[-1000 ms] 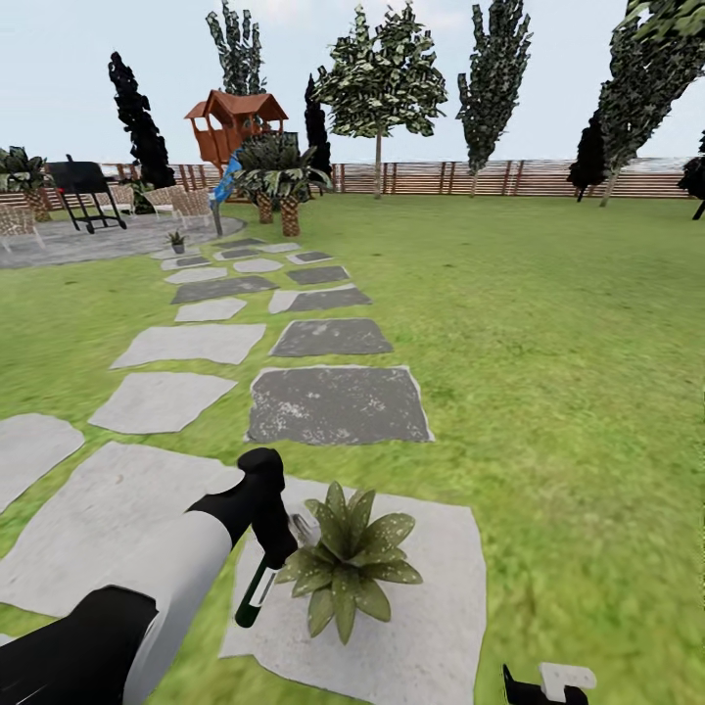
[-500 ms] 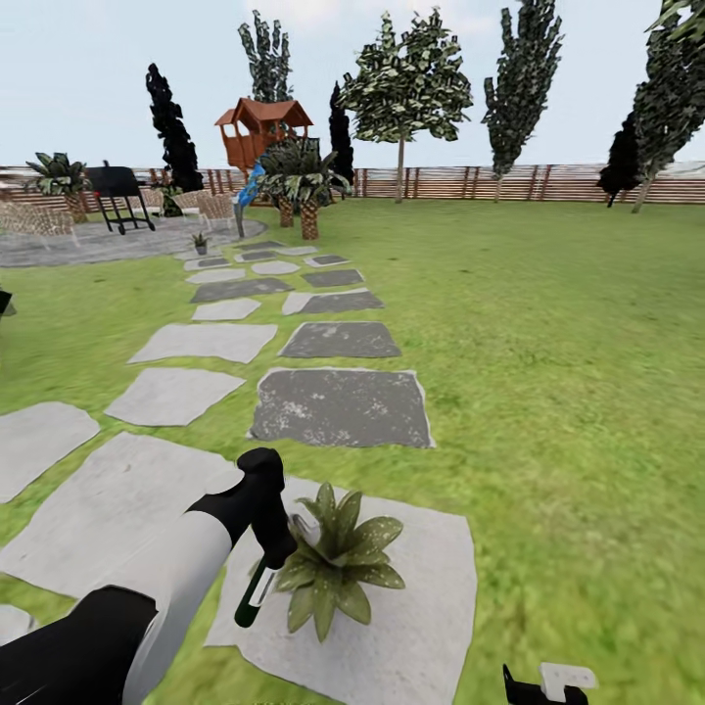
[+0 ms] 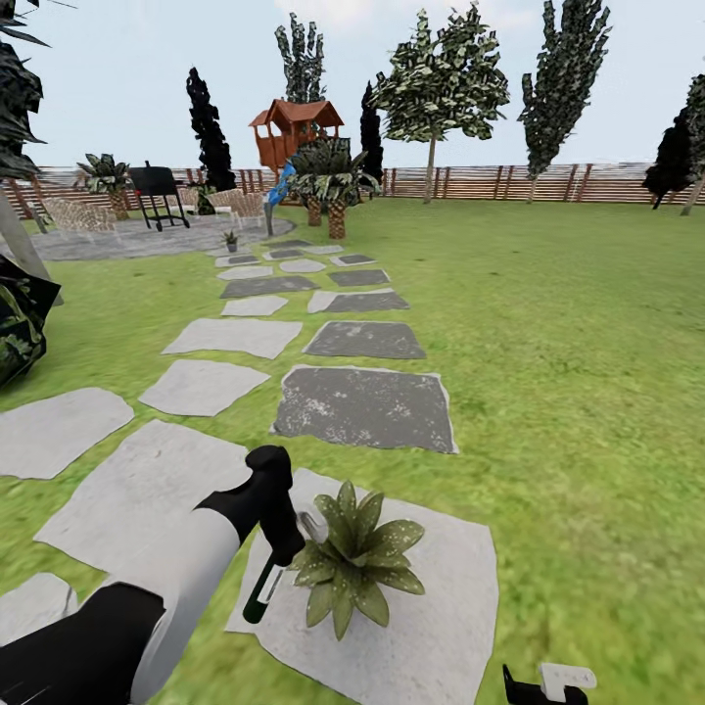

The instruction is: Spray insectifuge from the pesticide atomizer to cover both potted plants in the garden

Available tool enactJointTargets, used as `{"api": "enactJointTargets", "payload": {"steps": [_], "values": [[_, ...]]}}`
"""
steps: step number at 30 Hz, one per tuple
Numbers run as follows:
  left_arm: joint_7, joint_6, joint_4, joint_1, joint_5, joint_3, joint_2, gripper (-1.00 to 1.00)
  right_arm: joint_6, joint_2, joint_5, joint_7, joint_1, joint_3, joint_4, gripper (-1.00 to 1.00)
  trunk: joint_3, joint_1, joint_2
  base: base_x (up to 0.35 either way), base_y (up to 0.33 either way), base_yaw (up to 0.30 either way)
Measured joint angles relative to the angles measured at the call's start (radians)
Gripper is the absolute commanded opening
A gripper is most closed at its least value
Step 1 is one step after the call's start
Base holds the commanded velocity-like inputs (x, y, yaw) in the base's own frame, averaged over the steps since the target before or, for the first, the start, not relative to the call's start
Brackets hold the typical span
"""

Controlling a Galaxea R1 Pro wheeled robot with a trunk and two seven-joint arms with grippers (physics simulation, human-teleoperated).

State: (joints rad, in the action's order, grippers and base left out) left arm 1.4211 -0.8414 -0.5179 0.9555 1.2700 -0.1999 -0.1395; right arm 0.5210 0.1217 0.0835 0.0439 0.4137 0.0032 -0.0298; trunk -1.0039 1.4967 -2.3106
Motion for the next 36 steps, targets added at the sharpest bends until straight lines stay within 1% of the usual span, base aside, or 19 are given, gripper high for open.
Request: {"api": "enactJointTargets", "payload": {"steps": [2, 3, 6, 8, 11, 13, 15, 18, 26, 29, 33, 36], "values": [[-0.003, 0.001, 0.006, -0.007, 0.001, -0.002, 0.001, -1.0, 0.0, 0.0, 0.0, 0.0, 0.0, 0.0, 0.0, 1.0, 0.0, 0.0, 0.0, 0.0, 0.0, 0.0], [-0.016, 0.002, 0.009, -0.009, 0.002, -0.003, 0.003, -1.0, 0.0, 0.0, 0.0, 0.0, 0.0, 0.0, 0.0, 1.0, 0.0, 0.0, 0.0, 0.0, 0.0, 0.0], [-0.096, 0.001, 0.016, -0.012, -0.001, 0.001, 0.004, -1.0, 0.0, 0.0, 0.0, 0.0, 0.0, 0.0, 0.0, 1.0, 0.0, 0.0, 0.0, 0.0, 0.0, 0.072], [-0.118, 0.0, 0.017, -0.012, -0.004, 0.003, 0.002, -1.0, 0.0, 0.0, 0.0, 0.0, 0.0, 0.0, 0.0, 1.0, 0.0, 0.0, 0.0, 0.0, 0.0, 0.228], [-0.123, 0.0, 0.017, -0.015, -0.008, 0.004, 0.002, -1.0, 0.001, 0.001, 0.0, 0.001, 0.0, -0.001, 0.0, 1.0, 0.0, 0.0, 0.0, 0.0, 0.0, 0.149], [-0.127, 0.0, 0.015, -0.032, -0.006, 0.004, 0.001, -1.0, 0.001, 0.003, 0.0, 0.001, 0.0, -0.002, 0.0, 1.0, 0.0, 0.0, 0.0, 0.0, 0.0, 0.029], [-0.129, 0.0, 0.015, -0.037, -0.005, 0.004, 0.0, -1.0, 0.001, 0.021, 0.001, 0.002, 0.0, -0.002, 0.0, 1.0, 0.0, 0.0, 0.0, 0.074, -0.058, 0.01], [-0.13, 0.0, 0.015, -0.04, -0.009, 0.003, 0.0, -1.0, 0.0, 0.034, 0.001, 0.003, 0.0, -0.001, 0.0, 1.0, 0.0, 0.0, 0.0, 0.173, -0.181, 0.002], [-0.129, 0.0, 0.015, -0.04, -0.013, 0.003, 0.0, -1.0, 0.0, 0.033, 0.001, 0.002, 0.0, -0.001, 0.0, 1.0, 0.0, 0.0, 0.0, 0.085, -0.215, 0.0], [-0.129, 0.0, 0.013, -0.04, -0.012, 0.004, 0.0, -1.0, 0.0, 0.032, 0.001, 0.002, 0.0, -0.001, 0.0, 1.0, 0.0, 0.0, 0.0, 0.002, -0.027, 0.041], [-0.127, 0.0, 0.013, -0.041, -0.013, 0.006, 0.002, -1.0, 0.0, 0.03, 0.001, 0.002, 0.0, -0.001, 0.0, 1.0, 0.0, 0.0, 0.0, 0.0, -0.003, 0.219], [-0.126, 0.0, 0.014, -0.042, -0.013, 0.005, 0.001, -1.0, 0.0, 0.03, 0.001, 0.002, 0.0, -0.001, 0.0, 1.0, 0.0, 0.0, 0.0, 0.0, 0.0, 0.053]]}}
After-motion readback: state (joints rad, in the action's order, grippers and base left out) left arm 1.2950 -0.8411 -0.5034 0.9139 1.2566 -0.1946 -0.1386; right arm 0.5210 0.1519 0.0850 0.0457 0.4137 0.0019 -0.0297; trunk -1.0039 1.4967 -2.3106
